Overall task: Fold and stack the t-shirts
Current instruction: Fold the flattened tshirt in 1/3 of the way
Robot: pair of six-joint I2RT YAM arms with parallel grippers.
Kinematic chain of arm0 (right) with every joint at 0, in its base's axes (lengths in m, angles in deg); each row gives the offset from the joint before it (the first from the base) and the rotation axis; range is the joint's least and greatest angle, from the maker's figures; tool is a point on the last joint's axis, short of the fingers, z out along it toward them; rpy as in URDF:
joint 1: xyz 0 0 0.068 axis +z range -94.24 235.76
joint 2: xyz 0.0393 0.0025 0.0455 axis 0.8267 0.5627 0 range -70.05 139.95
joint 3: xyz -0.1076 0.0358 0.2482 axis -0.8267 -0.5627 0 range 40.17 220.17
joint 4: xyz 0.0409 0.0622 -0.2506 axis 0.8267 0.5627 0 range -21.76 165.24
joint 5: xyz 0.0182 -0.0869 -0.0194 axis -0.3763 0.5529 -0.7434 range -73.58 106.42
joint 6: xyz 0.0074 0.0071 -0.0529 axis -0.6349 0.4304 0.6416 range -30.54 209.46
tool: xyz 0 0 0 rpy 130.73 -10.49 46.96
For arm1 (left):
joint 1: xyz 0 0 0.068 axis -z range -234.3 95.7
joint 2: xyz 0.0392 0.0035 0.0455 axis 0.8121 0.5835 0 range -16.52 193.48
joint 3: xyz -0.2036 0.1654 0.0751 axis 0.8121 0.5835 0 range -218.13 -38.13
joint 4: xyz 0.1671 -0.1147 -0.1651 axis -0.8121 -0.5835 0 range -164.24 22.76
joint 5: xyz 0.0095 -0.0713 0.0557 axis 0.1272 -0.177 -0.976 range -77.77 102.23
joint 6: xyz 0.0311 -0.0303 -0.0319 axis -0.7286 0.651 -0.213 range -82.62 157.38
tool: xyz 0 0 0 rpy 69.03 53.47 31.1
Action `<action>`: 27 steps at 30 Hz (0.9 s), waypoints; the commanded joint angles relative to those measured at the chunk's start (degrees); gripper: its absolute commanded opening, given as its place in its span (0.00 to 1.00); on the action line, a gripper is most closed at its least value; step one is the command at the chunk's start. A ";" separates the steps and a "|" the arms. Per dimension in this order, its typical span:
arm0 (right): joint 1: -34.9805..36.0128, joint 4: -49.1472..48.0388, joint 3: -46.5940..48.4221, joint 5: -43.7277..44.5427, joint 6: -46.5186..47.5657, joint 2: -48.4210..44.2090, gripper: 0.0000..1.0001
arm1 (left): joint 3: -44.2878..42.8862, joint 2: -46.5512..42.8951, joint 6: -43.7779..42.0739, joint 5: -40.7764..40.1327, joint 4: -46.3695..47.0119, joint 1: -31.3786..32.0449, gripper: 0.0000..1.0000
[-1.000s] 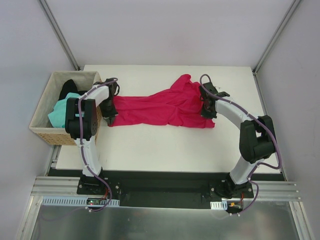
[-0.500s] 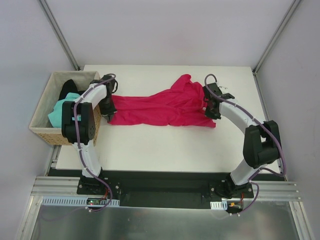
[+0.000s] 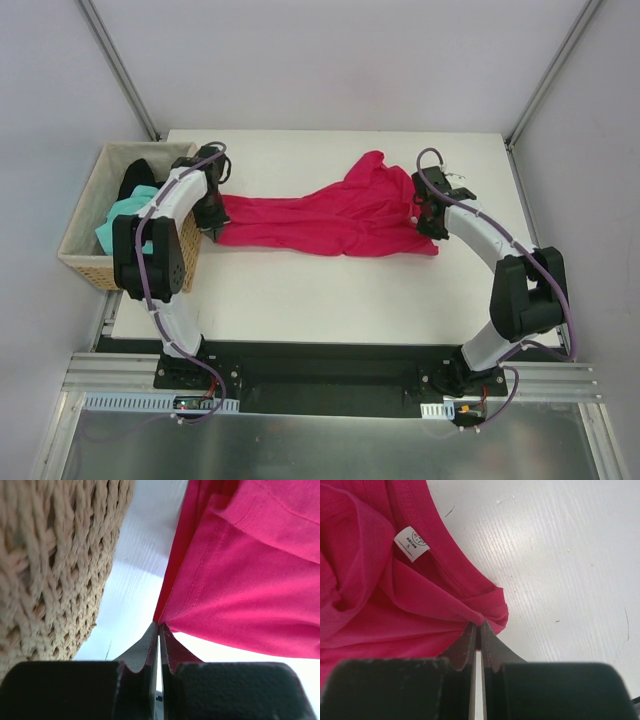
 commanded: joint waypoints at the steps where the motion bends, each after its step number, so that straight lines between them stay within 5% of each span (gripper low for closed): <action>1: -1.01 2.24 0.28 2.72 -0.11 -3.06 0.01 | 1.85 -5.01 0.09 -3.06 -3.50 -0.76 0.00; 27: -5.85 1.36 0.37 0.26 2.26 -2.01 0.01 | 5.55 -7.04 0.26 -3.23 -5.87 -0.76 0.00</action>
